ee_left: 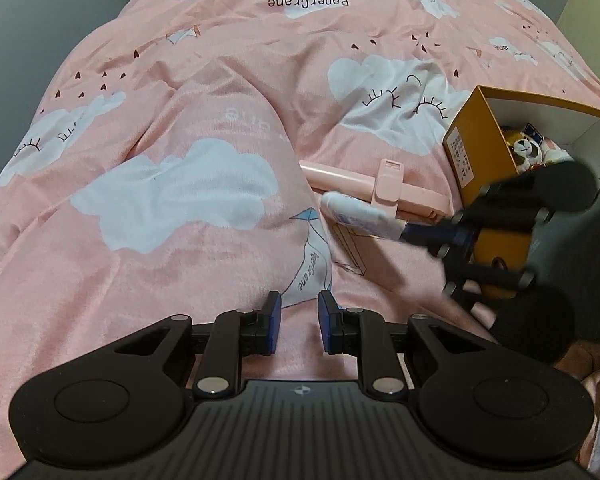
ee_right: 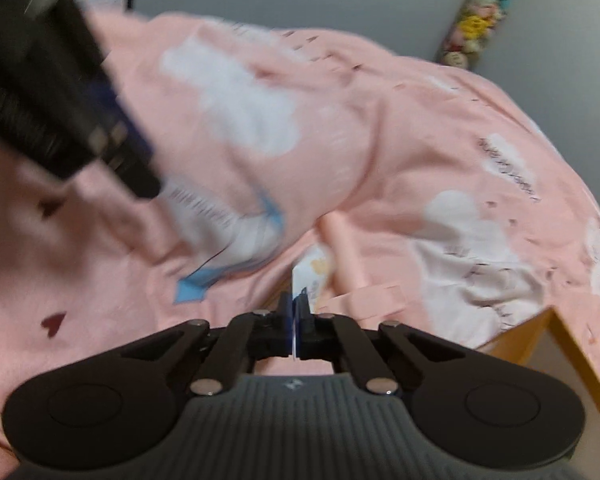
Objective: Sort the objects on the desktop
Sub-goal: 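Grasp the white Vaseline tube with the right gripper while the left reaches the pink selfie stick, then grasp the pink selfie stick with the left gripper while the right lifts the Vaseline tube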
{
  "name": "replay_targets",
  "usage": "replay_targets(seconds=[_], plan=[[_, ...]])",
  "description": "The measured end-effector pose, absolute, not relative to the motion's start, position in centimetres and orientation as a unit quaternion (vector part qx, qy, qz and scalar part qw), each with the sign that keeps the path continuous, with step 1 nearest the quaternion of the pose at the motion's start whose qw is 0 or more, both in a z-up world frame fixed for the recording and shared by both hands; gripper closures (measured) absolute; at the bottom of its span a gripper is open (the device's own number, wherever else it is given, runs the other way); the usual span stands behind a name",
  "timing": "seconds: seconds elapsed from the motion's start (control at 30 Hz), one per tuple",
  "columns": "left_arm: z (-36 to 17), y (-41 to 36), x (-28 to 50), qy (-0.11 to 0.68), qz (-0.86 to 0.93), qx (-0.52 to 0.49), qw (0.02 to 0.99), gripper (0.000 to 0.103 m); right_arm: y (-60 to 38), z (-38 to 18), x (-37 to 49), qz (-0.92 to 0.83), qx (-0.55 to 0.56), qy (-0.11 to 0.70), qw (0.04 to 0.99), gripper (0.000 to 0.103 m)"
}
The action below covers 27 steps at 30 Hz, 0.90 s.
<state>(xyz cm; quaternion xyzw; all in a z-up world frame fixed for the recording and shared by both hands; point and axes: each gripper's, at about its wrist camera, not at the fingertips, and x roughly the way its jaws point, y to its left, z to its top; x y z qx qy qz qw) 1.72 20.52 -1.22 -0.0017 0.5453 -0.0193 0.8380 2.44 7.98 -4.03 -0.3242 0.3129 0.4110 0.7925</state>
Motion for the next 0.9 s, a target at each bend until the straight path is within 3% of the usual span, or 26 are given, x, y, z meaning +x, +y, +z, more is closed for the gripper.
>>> replay_targets(seconds=[0.53, 0.73, 0.9], plan=[[-1.2, 19.8, 2.4, 0.54, -0.029, 0.014, 0.841, 0.08, 7.9, -5.0, 8.3, 0.403, -0.251, 0.354, 0.806, 0.099], [-0.9, 18.2, 3.3, 0.516, -0.074, 0.062, 0.851, 0.08, 4.9, -1.4, 9.3, 0.417, -0.168, 0.372, 0.812, 0.1], [-1.0, 15.2, 4.4, 0.483, -0.123, 0.158, 0.852, 0.08, 1.0, 3.2, 9.9, 0.412, -0.111, 0.362, 0.829, 0.101]])
